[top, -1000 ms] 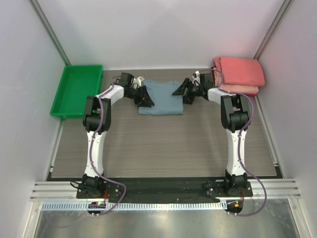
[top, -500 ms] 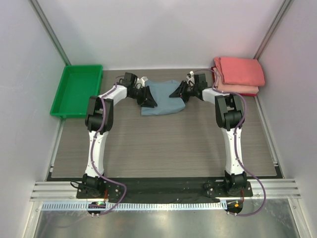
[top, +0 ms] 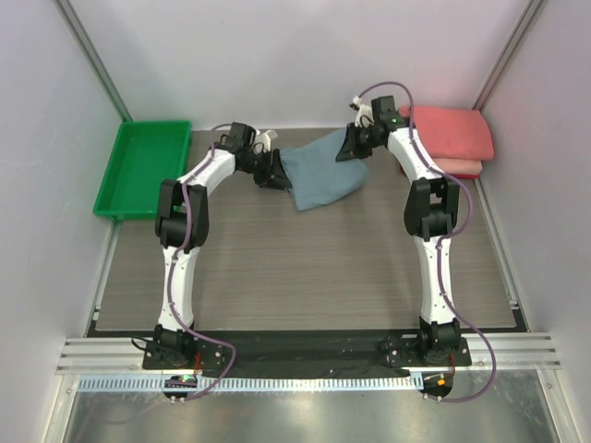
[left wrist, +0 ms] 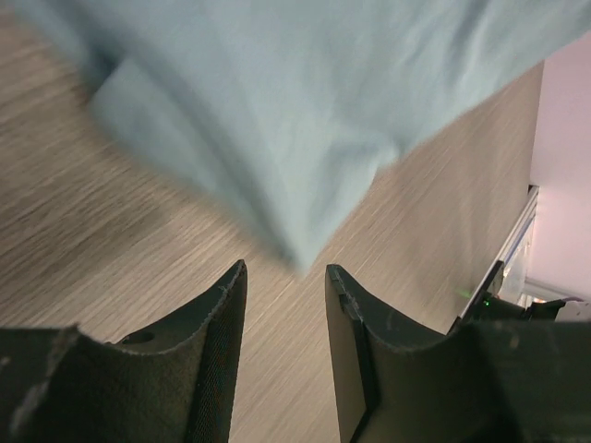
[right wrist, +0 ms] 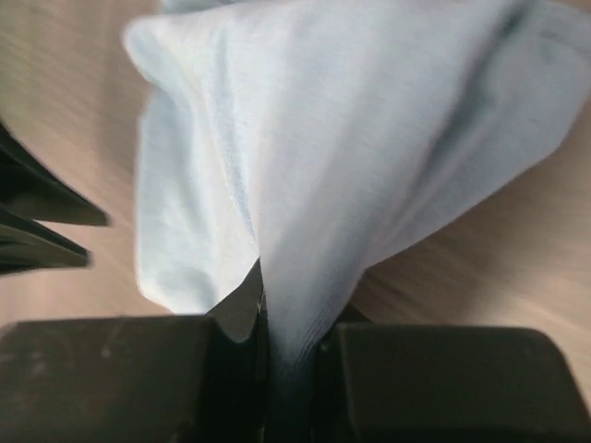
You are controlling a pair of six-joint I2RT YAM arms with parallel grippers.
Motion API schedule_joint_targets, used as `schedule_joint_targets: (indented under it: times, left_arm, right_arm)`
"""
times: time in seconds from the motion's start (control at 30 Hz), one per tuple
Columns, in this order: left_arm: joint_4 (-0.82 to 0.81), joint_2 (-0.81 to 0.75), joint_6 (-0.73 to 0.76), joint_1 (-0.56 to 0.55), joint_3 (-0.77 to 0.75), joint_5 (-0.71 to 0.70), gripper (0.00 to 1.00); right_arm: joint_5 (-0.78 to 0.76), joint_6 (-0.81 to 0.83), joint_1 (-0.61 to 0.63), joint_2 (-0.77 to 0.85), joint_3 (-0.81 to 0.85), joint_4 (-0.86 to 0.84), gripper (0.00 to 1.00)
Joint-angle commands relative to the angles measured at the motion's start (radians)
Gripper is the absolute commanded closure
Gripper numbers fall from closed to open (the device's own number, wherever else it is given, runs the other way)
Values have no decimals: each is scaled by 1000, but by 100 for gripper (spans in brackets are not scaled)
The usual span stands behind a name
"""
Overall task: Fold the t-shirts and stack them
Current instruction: Neatly place the folded tshirt to the corner
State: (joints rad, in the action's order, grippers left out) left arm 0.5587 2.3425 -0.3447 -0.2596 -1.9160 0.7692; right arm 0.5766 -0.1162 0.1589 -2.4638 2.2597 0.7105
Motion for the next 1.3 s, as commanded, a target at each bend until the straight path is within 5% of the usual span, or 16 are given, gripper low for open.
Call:
schedule_joint_targets:
  times: [0.0, 0.57, 1.27]
  left_arm:
    - [17, -91, 47, 13, -52, -18, 59]
    - [10, -103, 62, -41, -44, -25, 59]
    - [12, -107, 67, -112, -28, -25, 59]
  right_arm:
    - [-162, 279, -39, 31, 178, 253, 99]
    - [-400, 532, -144, 147, 276, 147, 99]
    - [-414, 469, -375, 220, 402, -22, 99]
